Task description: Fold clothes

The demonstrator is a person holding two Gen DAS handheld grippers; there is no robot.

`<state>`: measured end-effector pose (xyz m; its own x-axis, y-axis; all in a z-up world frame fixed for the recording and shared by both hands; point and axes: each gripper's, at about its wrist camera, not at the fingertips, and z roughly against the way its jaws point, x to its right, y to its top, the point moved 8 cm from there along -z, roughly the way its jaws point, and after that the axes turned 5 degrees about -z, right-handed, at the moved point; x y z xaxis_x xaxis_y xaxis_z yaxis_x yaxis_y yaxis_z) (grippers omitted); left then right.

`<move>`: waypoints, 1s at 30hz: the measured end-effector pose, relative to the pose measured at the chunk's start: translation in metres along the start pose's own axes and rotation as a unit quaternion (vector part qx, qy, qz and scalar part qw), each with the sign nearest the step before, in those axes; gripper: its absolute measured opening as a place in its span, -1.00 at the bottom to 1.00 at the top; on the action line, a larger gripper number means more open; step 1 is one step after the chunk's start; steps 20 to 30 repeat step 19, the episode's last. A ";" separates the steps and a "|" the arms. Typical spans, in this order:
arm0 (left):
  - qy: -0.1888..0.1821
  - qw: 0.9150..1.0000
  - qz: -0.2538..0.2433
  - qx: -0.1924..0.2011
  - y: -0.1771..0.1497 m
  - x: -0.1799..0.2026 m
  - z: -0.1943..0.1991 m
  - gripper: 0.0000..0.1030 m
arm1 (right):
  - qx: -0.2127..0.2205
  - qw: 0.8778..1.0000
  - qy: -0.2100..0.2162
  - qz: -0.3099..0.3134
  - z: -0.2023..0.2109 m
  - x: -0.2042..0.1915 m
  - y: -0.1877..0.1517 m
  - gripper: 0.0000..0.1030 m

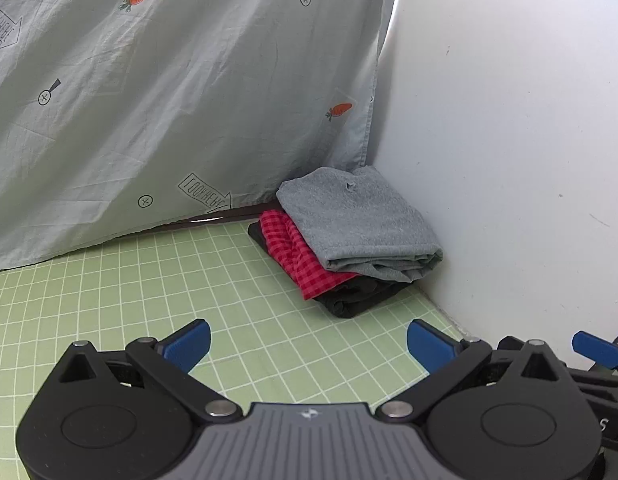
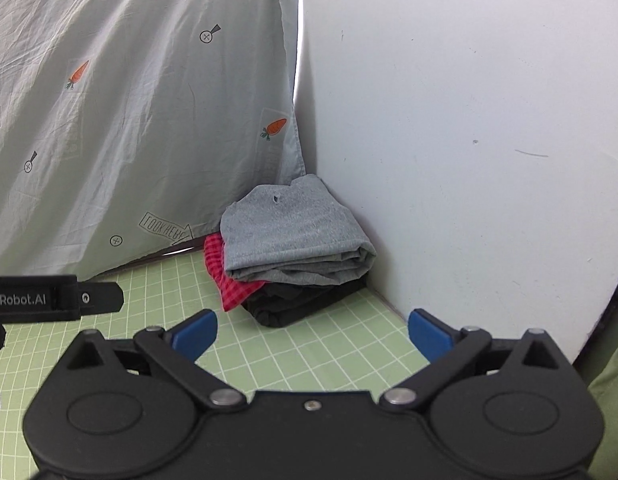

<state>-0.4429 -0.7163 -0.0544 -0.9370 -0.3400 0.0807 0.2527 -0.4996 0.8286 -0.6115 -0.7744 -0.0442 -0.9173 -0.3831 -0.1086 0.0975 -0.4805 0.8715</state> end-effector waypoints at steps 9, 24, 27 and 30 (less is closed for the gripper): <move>0.015 1.000 0.010 0.000 -0.023 0.000 0.021 1.00 | -0.010 1.000 0.012 0.015 0.018 0.001 -0.016 1.00; 0.028 0.999 -0.008 0.018 -0.022 0.005 0.031 1.00 | -0.003 1.000 0.020 0.014 0.020 -0.001 -0.014 1.00; 0.028 0.999 -0.008 0.018 -0.022 0.005 0.031 1.00 | -0.003 1.000 0.020 0.014 0.020 -0.001 -0.014 1.00; 0.028 0.999 -0.008 0.018 -0.022 0.005 0.031 1.00 | -0.003 1.000 0.020 0.014 0.020 -0.001 -0.014 1.00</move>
